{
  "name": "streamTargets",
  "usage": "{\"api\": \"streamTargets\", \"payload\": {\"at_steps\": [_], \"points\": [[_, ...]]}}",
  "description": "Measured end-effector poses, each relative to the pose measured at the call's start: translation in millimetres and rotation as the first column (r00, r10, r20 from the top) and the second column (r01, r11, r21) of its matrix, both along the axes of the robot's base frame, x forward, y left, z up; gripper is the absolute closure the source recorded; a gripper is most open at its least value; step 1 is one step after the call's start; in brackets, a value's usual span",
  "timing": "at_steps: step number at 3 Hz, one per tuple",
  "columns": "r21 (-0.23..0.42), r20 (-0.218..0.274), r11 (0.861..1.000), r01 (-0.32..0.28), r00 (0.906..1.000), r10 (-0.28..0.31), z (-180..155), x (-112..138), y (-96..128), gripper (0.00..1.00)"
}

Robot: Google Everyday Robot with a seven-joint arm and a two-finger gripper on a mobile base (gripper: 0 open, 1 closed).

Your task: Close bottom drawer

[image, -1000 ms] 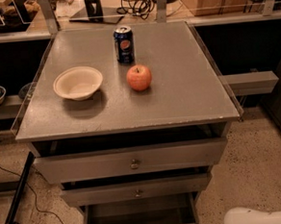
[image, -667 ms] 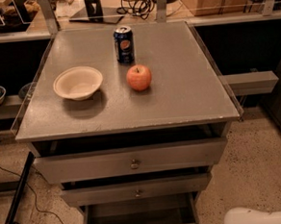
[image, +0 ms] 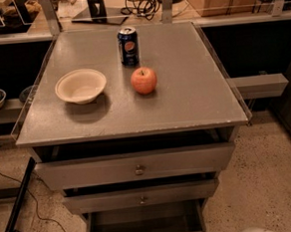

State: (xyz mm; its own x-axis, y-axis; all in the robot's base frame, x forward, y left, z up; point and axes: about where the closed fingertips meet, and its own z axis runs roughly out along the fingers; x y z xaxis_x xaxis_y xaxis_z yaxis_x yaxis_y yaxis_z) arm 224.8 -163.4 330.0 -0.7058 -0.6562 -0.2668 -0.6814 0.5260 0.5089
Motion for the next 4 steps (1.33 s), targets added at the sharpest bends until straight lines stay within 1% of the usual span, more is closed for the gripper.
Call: {"api": "streamTargets", "payload": {"at_steps": [1,2,3,4], "points": [[0.010,-0.006,0.997,0.075,0.9971,-0.075,-21,12,-3,1.00],[0.014,-0.015,0.997,0.081,0.9966,-0.080,-25,10,-2,1.00],[0.031,-0.044,0.988,0.150,0.9879,-0.149,-56,17,0,1.00],[0.042,-0.048,0.980,0.196,0.9799,-0.194,-74,28,3,1.00]]}}
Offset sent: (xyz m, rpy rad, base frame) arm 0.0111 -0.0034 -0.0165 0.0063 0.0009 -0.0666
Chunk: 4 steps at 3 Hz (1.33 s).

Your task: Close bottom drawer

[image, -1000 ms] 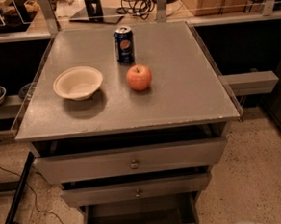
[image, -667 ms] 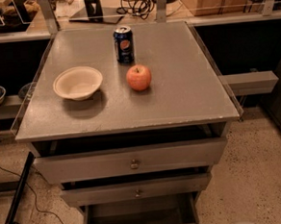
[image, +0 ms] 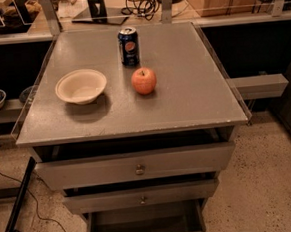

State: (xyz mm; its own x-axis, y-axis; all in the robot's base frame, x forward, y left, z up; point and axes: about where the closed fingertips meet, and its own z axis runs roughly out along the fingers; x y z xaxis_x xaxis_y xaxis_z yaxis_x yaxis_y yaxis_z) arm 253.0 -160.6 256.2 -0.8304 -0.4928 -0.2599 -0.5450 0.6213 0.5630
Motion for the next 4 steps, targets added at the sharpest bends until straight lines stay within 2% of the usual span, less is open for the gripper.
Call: {"api": "streamTargets", "payload": {"at_steps": [1,3,4], "points": [[0.015,0.028,0.998,0.054,0.9981,-0.055,-10,26,9,1.00],[0.050,0.023,0.996,0.068,0.9974,-0.069,-21,27,13,1.00],[0.076,0.002,0.992,0.105,0.9944,-0.106,-48,43,34,1.00]]}}
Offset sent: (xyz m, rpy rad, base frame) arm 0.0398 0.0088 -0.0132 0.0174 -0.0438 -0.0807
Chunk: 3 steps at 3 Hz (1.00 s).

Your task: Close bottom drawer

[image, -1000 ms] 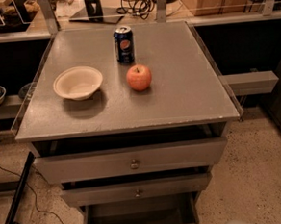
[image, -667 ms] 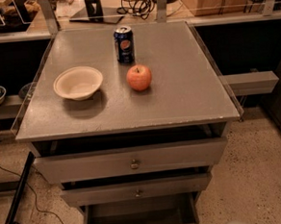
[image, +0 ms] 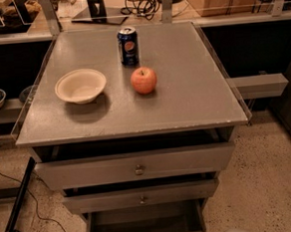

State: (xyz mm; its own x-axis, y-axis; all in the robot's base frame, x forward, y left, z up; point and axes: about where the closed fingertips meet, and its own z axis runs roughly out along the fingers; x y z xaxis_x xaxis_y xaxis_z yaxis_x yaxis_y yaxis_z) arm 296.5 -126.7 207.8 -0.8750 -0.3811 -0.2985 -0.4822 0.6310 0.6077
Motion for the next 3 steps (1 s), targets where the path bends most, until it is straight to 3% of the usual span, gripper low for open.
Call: {"api": "streamTargets", "payload": {"at_steps": [1,2,3], "points": [[0.015,-0.012,1.000,0.022,0.9997,-0.022,-15,10,14,1.00],[0.053,-0.001,0.997,0.058,0.9983,-0.058,-25,25,41,1.00],[0.053,-0.001,0.997,0.059,0.9983,-0.059,-25,25,42,1.00]]}}
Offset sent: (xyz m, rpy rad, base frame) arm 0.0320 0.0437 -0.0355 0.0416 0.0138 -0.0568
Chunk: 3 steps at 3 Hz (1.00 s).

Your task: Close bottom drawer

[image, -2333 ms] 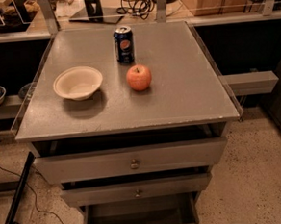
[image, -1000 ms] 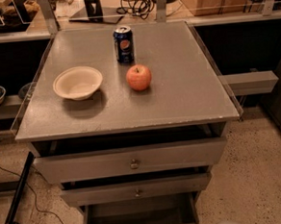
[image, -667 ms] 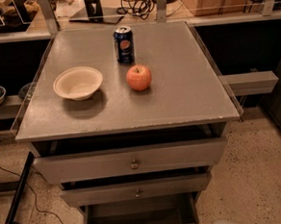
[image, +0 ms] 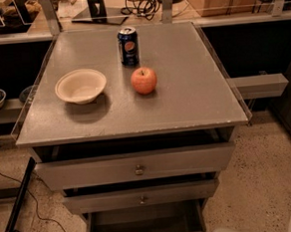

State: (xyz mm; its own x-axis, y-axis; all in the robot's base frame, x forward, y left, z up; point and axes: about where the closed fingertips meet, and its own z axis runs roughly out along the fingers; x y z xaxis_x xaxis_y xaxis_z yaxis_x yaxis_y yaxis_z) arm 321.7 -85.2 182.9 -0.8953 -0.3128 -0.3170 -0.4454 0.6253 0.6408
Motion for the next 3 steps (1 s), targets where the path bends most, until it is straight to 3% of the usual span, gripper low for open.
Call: {"api": "streamTargets", "payload": {"at_steps": [1,3], "points": [[0.029,0.007,0.997,0.065,0.9978,-0.065,-14,13,9,1.00],[0.071,0.085,0.989,0.130,0.9871,-0.136,-10,48,25,1.00]]}}
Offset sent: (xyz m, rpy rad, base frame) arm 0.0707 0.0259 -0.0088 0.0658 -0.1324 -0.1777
